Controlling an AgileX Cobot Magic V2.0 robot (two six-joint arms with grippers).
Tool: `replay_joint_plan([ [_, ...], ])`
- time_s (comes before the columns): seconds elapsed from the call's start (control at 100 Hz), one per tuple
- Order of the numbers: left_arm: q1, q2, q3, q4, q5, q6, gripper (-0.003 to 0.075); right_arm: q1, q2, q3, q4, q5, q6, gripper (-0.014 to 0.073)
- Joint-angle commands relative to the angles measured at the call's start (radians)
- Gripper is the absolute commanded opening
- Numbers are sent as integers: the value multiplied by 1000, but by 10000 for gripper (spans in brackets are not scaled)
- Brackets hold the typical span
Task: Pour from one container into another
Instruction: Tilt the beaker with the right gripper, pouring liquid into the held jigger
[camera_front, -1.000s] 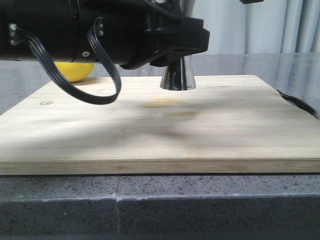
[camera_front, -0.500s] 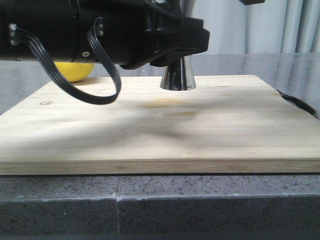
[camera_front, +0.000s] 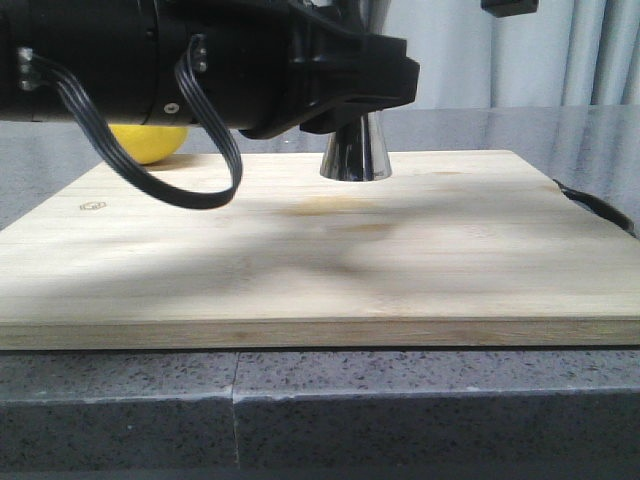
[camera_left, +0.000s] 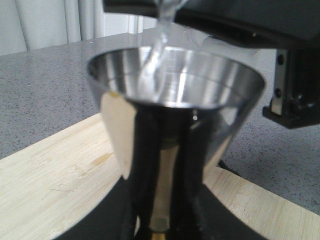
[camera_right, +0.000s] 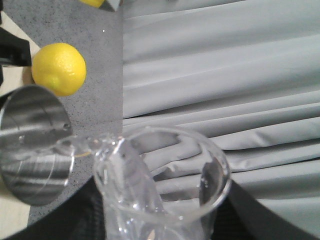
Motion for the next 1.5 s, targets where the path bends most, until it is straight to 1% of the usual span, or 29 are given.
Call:
replay_joint_plan([
  [0.0,-3,-45,-33,-14,-84,-8,-19,1,-33,-38,27,-51,-30,234],
  [0.25,-3,-45,-33,-14,-84,-8,-19,1,-33,-38,27,-51,-36,234],
  [0.36,-3,-45,-33,-14,-84,-8,-19,1,-33,-38,27,-51,-79,234],
  [0.62,-3,-45,-33,-14,-84,-8,-19,1,-33,-38,27,-51,-128,234],
  [0.75,-3,-45,-33,-14,-84,-8,-19,1,-33,-38,27,-52,-130,234],
  [1.06,-3,-45,-33,-14,-84,-8,-19,1,-33,-38,27,-55,-208,234],
  [1.49,-3,-45,-33,-14,-84,-8,-19,1,-33,-38,26,-64,-233,234],
])
